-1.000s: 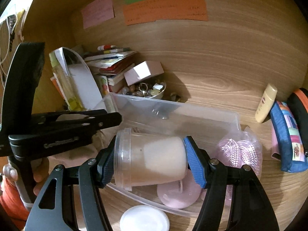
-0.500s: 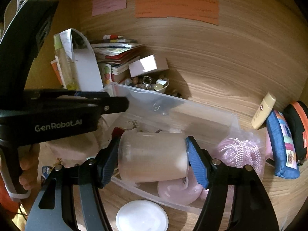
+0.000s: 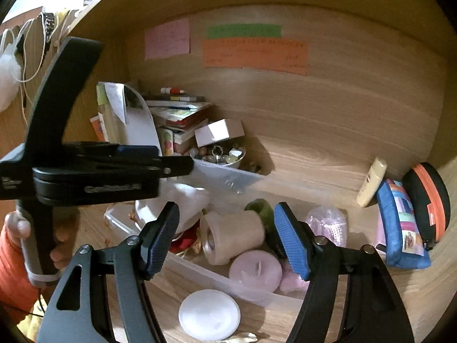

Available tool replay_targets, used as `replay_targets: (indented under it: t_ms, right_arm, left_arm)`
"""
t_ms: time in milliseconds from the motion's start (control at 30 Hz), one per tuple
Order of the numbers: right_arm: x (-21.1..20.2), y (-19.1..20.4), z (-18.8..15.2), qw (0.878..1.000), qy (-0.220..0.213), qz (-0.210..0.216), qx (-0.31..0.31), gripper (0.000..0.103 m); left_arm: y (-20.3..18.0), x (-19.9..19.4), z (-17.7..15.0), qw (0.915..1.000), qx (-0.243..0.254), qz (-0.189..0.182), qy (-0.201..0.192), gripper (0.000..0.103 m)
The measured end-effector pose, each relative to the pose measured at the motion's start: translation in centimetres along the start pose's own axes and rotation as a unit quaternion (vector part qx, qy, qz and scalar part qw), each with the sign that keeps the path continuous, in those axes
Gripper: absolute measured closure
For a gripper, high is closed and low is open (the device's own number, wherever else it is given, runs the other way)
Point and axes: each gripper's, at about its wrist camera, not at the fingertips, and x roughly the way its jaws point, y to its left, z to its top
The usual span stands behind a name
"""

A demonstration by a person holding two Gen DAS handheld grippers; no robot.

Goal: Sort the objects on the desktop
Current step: 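Open both tools and withdraw them from the clear box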

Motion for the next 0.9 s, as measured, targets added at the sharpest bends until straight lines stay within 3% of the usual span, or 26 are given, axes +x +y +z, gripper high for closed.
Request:
replay_targets:
  t_ms: [433,567,833,900]
  right_arm:
    - [-0.9,1.2,-0.9,1.0,0.008,-0.014,-0.012,0.035]
    - [-1.2,1.5,-1.3,1.0,0.007,-0.021,-0.016,0.031]
    - [-2.2,2.4,-2.4,0.999,0.012,-0.031,-0.032,0.029]
    - [-2.6,2.3,-2.7,0.999,0.012,-0.034,-0.035,0.024]
  left_arm:
    - [1.4,-3.6,-2.6,0.9999,0.001,0.008,-0.012,0.038]
    - [1.6,-4.9,-3.7,0.9996,0.007,0.018,-0.02,0.022]
    - [2.6,-6.6,-6.1,0.9989,0.019,0.038,-0.02,0.016]
    - [3.3,-7.1,-6.7,0.9984,0.019,0.049,-0.02,0.015]
